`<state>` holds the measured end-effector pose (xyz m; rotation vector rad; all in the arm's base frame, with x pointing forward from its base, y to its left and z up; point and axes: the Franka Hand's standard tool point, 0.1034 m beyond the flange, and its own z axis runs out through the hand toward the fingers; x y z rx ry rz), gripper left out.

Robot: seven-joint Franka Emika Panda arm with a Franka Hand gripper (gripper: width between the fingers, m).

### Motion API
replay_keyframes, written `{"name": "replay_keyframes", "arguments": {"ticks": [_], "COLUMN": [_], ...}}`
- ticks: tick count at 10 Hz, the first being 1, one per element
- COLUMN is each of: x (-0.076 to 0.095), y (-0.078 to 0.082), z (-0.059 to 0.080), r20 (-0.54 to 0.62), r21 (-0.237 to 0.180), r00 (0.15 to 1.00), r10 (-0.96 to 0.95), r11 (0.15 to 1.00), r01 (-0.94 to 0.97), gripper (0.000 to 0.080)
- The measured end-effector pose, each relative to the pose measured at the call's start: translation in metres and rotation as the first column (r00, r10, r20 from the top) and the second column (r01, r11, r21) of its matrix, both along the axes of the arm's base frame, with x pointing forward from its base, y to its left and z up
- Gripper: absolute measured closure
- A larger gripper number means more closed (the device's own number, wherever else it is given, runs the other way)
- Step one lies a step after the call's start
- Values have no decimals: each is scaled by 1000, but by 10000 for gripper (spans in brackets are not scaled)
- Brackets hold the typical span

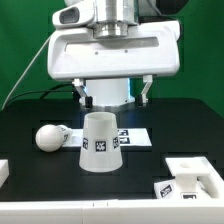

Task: Assemble lamp

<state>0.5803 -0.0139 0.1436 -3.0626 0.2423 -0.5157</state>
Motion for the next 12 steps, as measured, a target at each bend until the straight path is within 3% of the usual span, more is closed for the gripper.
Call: {"name": "replay_keyframes", "arguments": {"ticks": [3,6,7,11,12], "x": [-1,-40,-44,-43,-60], "y": [-3,-68,-76,-73,-80], "z": [-1,10,11,7,-4], "r20": [-2,-115,-139,-137,-215], "r21": [-1,61,74,69,102], "r00": [1000,991,987,987,972], "r10": [-1,-71,-86,-79,-98], "r11": [1000,995,993,994,987], "r01": [1,78,97,89,122], "gripper": [100,100,100,100,100]}}
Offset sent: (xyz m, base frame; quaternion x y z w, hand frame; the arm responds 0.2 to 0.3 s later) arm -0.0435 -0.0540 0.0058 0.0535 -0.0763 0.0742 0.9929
